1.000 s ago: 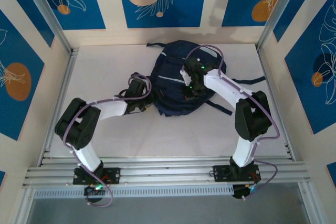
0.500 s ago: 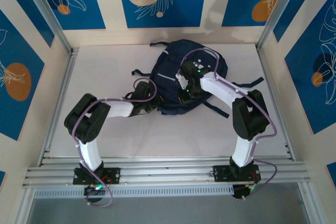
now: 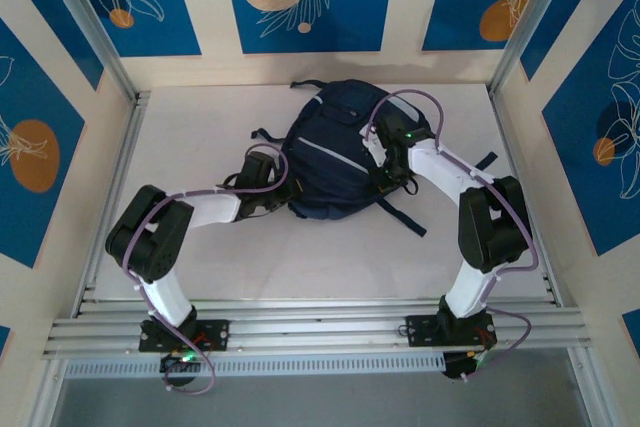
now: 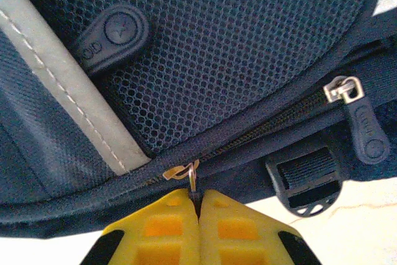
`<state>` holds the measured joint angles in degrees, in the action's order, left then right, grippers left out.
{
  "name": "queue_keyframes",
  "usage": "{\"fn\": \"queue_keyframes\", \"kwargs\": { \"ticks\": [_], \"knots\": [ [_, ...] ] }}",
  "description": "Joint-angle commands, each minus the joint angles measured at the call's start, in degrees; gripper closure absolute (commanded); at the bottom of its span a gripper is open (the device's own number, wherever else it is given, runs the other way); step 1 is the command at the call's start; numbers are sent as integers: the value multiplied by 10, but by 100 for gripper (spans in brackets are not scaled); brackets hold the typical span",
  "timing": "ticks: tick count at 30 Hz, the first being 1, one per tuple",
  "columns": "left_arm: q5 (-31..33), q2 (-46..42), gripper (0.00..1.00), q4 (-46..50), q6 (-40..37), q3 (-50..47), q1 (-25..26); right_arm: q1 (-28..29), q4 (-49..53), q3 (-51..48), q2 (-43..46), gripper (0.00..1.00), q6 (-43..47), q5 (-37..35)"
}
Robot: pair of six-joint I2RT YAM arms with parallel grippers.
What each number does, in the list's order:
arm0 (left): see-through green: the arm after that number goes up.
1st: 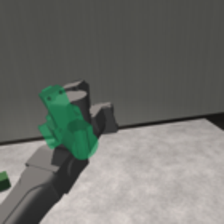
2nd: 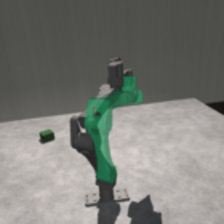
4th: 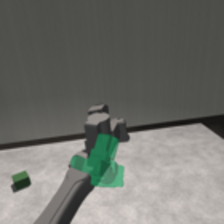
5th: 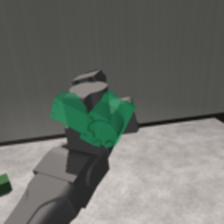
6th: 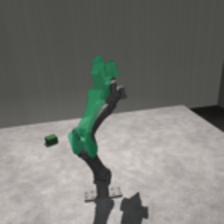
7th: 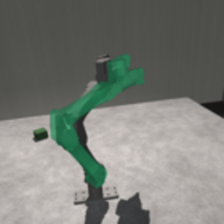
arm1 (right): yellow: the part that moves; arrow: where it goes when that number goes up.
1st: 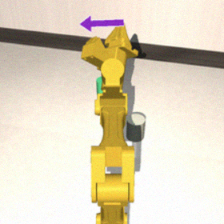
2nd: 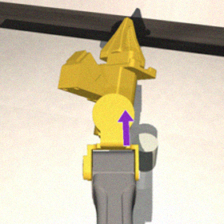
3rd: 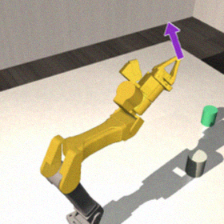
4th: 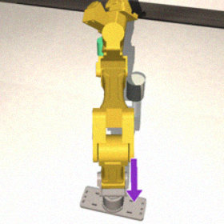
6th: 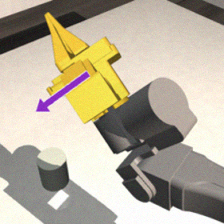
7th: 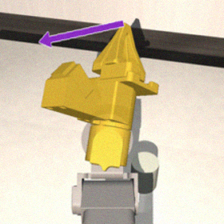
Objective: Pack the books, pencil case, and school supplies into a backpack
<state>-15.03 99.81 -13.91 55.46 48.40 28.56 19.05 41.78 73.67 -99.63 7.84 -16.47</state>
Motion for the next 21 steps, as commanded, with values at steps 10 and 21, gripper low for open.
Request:
{"fn": "queue_keyframes", "kwargs": {
  "ticks": [10,21],
  "knots": [
    [-32,-49,9,122,-114,45,-17,-42,-218,-140,142,22,-67,30],
    [330,-219,0,351,-332,49,-28,-144,-562,-352,178,0,-153,-10]
  ]
}}
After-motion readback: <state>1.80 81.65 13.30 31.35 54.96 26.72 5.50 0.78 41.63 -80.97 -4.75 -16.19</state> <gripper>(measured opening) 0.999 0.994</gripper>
